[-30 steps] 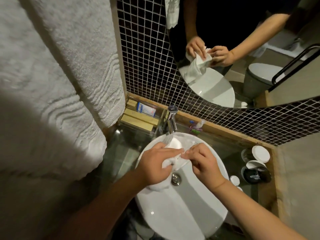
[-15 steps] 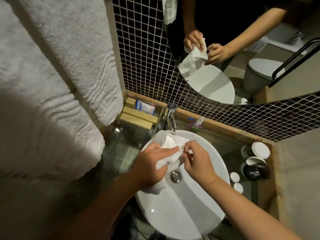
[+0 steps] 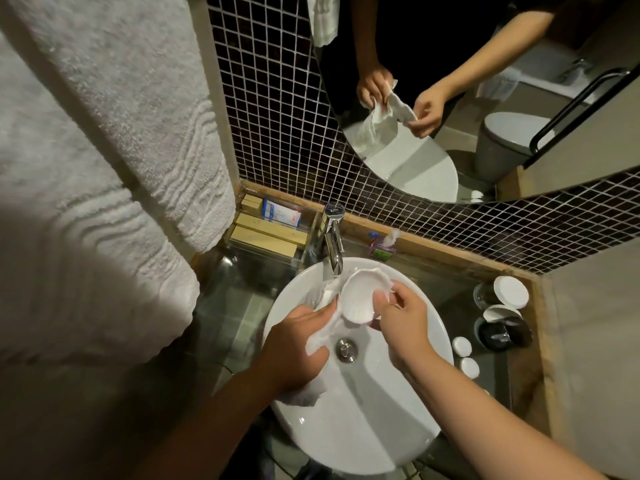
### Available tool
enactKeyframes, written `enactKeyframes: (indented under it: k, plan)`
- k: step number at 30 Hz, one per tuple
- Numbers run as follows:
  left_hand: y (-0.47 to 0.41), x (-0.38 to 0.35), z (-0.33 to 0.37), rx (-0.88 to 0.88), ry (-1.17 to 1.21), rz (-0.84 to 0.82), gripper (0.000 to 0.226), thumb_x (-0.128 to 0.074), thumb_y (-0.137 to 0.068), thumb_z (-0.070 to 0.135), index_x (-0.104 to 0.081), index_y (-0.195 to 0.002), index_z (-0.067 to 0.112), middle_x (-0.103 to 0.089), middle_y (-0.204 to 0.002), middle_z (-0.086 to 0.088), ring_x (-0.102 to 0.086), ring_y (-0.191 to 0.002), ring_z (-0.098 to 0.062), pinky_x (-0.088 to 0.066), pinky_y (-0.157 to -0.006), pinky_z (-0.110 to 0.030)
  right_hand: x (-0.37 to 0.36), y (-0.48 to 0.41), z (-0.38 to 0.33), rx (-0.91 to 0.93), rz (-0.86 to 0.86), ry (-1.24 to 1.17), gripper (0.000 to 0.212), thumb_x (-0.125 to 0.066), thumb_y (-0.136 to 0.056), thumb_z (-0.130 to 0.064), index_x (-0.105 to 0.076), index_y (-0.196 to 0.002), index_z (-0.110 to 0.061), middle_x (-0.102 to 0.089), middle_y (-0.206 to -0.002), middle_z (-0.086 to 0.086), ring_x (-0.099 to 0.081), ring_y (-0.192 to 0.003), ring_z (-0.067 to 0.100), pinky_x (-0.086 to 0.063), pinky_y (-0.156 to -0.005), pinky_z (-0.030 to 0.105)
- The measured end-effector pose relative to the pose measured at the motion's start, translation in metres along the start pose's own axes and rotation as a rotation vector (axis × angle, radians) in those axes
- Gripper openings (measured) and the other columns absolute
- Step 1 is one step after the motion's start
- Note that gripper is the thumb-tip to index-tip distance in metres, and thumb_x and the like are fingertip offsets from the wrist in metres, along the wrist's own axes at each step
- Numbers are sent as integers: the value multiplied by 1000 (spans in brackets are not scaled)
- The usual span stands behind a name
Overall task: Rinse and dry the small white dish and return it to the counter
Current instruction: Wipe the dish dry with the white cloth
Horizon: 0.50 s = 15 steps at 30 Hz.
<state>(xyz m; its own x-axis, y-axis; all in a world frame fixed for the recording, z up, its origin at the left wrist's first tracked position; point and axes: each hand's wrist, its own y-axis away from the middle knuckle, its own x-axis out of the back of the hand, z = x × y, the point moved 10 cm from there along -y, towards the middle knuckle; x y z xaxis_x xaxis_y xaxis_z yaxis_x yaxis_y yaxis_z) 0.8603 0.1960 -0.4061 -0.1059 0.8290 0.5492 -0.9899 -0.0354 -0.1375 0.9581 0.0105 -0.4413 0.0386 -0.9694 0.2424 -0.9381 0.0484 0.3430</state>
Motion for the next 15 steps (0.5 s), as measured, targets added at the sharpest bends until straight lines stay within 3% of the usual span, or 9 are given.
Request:
enactKeyframes:
  k: [3, 6, 7, 9, 12, 15]
  plan:
    - [0, -9, 7, 6, 89, 51, 82, -65, -74, 10, -37, -149, 26, -59, -93, -1, -57, -86, -15, -52, -79, -29, -25, 17, 31, -354, -35, -305, 13, -59, -101, -11, -66, -99, -1, -70, -87, 14, -69, -75, 28, -60, -61, 36]
    - [0, -14, -3, 125, 153, 82, 82, -67, -80, 21, -32, -149, 46, -64, -116, -5, -60, -105, -15, -50, -94, -26, -52, 39, 40, -558, -129, -484, 16, -59, -101, -15, -66, -108, -3, -75, -74, 9, -71, -57, 18, -56, -56, 31]
    - [0, -14, -4, 132, 161, 91, 81, -67, -81, 24, -31, -149, 50, -64, -117, -4, -60, -106, -15, -50, -95, -26, -59, 45, 40, -588, -164, -529, 17, -60, -101, -16, -65, -109, -2, -72, -67, 6, -68, -52, 15, -54, -51, 28]
    - [0, -11, -2, 101, 127, 123, 78, -69, -82, 25, -35, -150, 40, -64, -113, -3, -62, -104, -17, -54, -93, -31, -68, 52, 37, -602, -242, -588, 24, -62, -100, -18, -63, -116, -1, -70, -65, 5, -67, -52, 13, -53, -47, 25]
    - [1, -4, -7, 82, 44, 188, 68, -72, -81, 24, -49, -145, 19, -67, -109, -4, -64, -99, -16, -56, -90, -33, -80, 59, 30, -605, -344, -570, 31, -67, -98, -24, -64, -119, -3, -70, -65, 5, -70, -57, 14, -56, -55, 27]
    - [1, -2, -14, 91, -46, 204, 62, -72, -81, 21, -55, -140, 14, -68, -106, -5, -64, -95, -17, -58, -86, -37, -87, 60, 30, -616, -341, -561, 31, -67, -97, -25, -64, -119, -3, -69, -60, 3, -69, -54, 12, -56, -55, 26]
